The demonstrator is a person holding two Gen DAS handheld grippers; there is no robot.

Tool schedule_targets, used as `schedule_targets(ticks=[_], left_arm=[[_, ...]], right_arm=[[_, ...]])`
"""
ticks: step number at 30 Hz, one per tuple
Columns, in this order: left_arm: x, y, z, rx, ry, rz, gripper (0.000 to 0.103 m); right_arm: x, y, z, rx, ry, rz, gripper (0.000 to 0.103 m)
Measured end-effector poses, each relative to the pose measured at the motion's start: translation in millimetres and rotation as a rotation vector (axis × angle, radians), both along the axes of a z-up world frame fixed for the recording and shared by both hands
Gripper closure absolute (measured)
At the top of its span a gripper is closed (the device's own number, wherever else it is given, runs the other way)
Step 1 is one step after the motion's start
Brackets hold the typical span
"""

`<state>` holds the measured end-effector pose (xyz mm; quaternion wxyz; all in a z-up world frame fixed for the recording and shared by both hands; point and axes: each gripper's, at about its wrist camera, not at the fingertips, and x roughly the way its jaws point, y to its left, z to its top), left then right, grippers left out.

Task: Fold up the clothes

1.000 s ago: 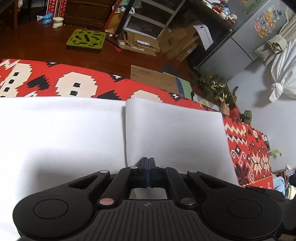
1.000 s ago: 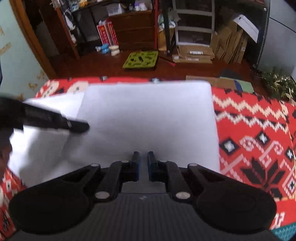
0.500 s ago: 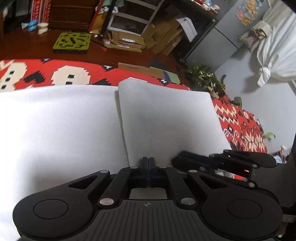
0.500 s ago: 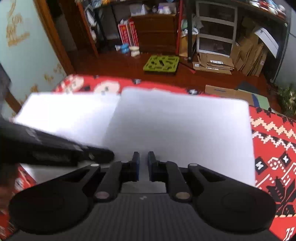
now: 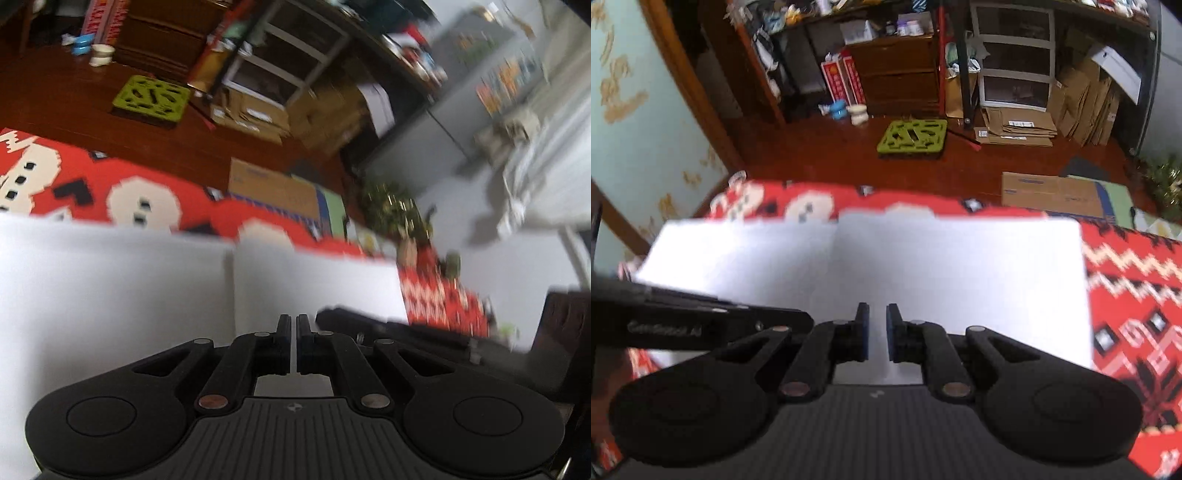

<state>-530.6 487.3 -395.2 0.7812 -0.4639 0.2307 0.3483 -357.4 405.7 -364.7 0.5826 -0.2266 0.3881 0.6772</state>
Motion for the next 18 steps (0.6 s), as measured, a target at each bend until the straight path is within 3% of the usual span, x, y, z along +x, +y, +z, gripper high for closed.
schedule_targets(ticks=[4,10,15,18], left_arm=[[1.4,38.0,-18.8,-0.049,-0.054,0.085,0.101],[7.0,56.2,-38.4,-0.103,-0.014,0.115,0.101],[6.1,53.7,-24.2,-0.074,-0.049,0.123,0.101],[21.1,54.5,-27.6,-0.066,-0.004,0.085,0.101]], right_arm=[[5.2,39.0,-7.7,-0.007,0.033,-0.018,0.094],[-0.3,84.8,-36.2,-0.048,0.026,0.001,0.094],[0.3,92.4,-34.3,-0.039,0.022,0.001,0.094],[14.5,91.7,-30.4,-0.029,0.023,-0.050,0.094]])
